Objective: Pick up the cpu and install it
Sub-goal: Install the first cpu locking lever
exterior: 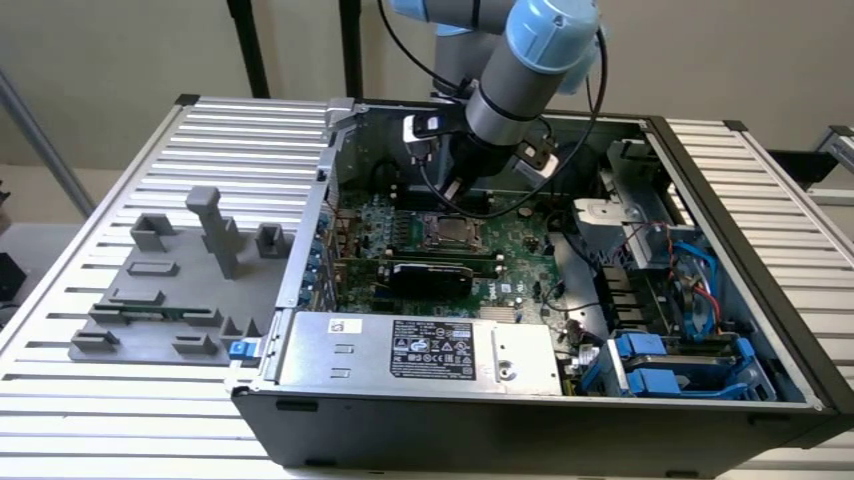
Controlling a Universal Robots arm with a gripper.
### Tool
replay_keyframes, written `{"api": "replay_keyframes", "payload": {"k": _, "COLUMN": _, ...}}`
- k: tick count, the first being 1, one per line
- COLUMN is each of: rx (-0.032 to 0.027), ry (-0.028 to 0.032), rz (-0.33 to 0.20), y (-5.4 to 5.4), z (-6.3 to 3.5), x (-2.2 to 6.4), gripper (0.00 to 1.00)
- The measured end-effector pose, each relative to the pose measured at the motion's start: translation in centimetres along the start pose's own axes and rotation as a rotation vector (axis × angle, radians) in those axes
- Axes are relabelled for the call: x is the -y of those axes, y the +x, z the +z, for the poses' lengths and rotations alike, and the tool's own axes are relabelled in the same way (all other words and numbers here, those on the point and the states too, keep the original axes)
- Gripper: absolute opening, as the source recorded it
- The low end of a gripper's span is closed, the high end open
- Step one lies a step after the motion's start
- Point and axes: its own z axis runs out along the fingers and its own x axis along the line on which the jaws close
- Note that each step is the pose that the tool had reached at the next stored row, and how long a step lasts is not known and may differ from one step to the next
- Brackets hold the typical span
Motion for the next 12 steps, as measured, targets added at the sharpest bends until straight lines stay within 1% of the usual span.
{"api": "replay_keyframes", "payload": {"k": 6, "rx": 0.0009, "ry": 0.0018, "rz": 0.0, "y": -0.05, "z": -0.37, "x": 0.27, "gripper": 0.11}}
{"api": "replay_keyframes", "payload": {"k": 12, "rx": 0.0008, "ry": 0.0017, "rz": 0.0, "y": -0.31, "z": -0.27, "x": 0.76, "gripper": 0.11}}
